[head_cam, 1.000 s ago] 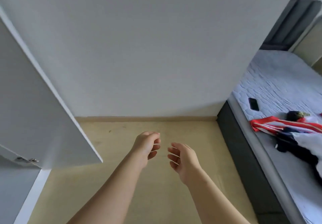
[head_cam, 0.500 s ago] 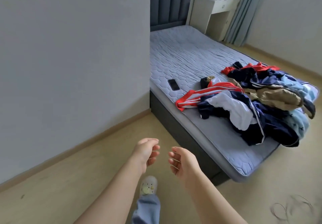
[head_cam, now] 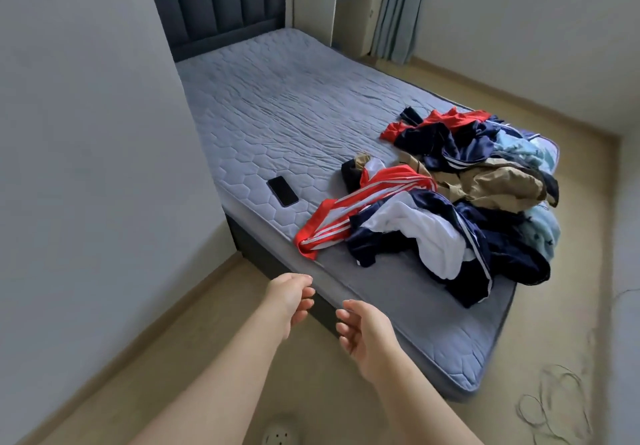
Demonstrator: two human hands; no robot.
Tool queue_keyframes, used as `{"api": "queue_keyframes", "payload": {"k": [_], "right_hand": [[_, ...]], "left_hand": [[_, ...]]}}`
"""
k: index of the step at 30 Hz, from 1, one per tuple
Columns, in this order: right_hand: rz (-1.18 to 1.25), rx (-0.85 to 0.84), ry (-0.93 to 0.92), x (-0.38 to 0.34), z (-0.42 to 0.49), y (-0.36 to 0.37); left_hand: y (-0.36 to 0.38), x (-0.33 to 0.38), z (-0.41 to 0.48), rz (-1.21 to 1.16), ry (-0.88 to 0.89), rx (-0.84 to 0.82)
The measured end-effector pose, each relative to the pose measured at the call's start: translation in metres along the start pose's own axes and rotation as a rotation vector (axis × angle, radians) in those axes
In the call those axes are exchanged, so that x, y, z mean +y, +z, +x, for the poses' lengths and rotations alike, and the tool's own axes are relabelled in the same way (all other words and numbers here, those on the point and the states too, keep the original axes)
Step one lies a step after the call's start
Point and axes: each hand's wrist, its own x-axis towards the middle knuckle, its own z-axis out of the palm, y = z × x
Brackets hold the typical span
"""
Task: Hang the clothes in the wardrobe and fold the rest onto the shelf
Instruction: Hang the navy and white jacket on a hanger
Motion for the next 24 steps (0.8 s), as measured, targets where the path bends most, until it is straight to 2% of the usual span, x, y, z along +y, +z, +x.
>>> {"api": "queue_keyframes", "payload": {"k": [7, 13, 17, 24], "right_hand": [[0.069, 0.107, 0.034, -0.068, 0.062, -0.010], [0.085, 0.061, 0.043, -0.140, 0.137, -0.031], [-0.008, 0.066, 0.078, -0.180, 0.202, -0.060], [-0.293, 0.138, 0.081, -0.206, 0.319, -0.094]], "left_hand": [[0.058, 0.058, 0.058, 0.124, -0.040, -0.060], [0.128, 0.102, 0.123, 0.138, -0.048, -0.036], [0.178, 0.112, 0.180, 0.140, -0.148, 0.011], [0.227, 0.107, 0.280, 0.165, -0.262, 0.082]]}}
